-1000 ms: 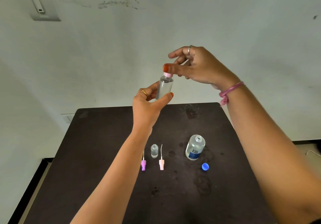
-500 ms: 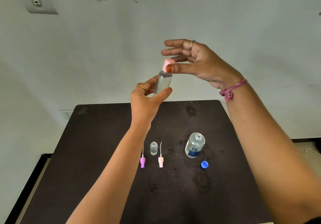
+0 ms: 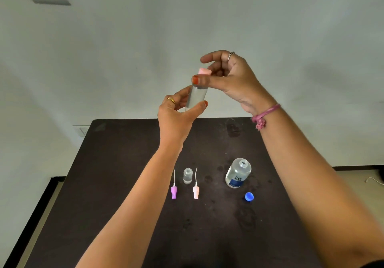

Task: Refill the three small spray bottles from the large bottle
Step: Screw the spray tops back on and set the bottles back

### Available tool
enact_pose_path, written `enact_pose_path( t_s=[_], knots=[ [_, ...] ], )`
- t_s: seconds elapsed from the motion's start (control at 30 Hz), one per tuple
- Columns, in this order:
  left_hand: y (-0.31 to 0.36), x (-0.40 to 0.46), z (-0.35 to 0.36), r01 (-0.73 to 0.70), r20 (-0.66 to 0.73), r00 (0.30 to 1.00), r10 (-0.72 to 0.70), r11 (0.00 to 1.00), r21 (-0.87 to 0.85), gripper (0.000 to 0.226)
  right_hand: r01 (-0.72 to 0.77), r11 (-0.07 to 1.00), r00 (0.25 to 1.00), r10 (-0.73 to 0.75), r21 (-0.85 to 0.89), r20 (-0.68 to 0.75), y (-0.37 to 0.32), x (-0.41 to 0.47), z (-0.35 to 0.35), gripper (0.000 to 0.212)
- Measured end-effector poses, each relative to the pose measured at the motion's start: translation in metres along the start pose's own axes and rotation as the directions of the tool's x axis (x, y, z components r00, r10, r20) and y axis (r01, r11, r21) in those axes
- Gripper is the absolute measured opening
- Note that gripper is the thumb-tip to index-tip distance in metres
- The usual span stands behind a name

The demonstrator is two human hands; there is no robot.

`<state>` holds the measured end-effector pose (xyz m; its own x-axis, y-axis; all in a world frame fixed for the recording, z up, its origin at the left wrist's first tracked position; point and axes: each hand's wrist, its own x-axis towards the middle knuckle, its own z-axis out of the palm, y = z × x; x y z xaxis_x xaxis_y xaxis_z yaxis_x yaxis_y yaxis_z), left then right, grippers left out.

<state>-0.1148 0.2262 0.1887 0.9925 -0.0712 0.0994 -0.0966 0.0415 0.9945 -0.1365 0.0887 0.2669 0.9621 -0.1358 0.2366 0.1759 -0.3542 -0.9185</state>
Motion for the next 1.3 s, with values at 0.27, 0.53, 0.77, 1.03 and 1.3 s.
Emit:
enact_pose_path(
  t_s=[0.27,0.53,0.77,1.03,1.3],
  knots=[
    [-0.007,0.019,-0.014,-0.007,-0.015,1.000,0.007,1.000,0.010,0.050,-0.081,0.960,0.997,0.076,0.269,0.027,0.012,0.015,0.027,0.053],
    [-0.017,0.044,-0.034,-0.004,-0.036,0.999,0.005,1.000,0.029,0.048,-0.156,0.926,0.985,0.120,0.344,0.123,0.030,0.040,0.041,0.054],
    [-0.030,0.068,-0.050,0.028,-0.034,0.999,-0.027,0.998,0.052,0.048,-0.156,0.865,0.985,0.101,0.476,0.139,0.051,0.062,0.068,0.062],
    [-0.047,0.086,-0.061,0.062,-0.017,0.998,-0.061,0.995,0.082,0.047,-0.157,0.893,0.987,0.126,0.421,0.101,0.067,0.079,0.093,0.070],
    [-0.067,0.101,-0.074,0.094,0.010,0.995,-0.095,0.992,0.087,0.049,-0.132,0.885,0.987,0.160,0.445,-0.025,0.077,0.088,0.116,0.032]
  ],
)
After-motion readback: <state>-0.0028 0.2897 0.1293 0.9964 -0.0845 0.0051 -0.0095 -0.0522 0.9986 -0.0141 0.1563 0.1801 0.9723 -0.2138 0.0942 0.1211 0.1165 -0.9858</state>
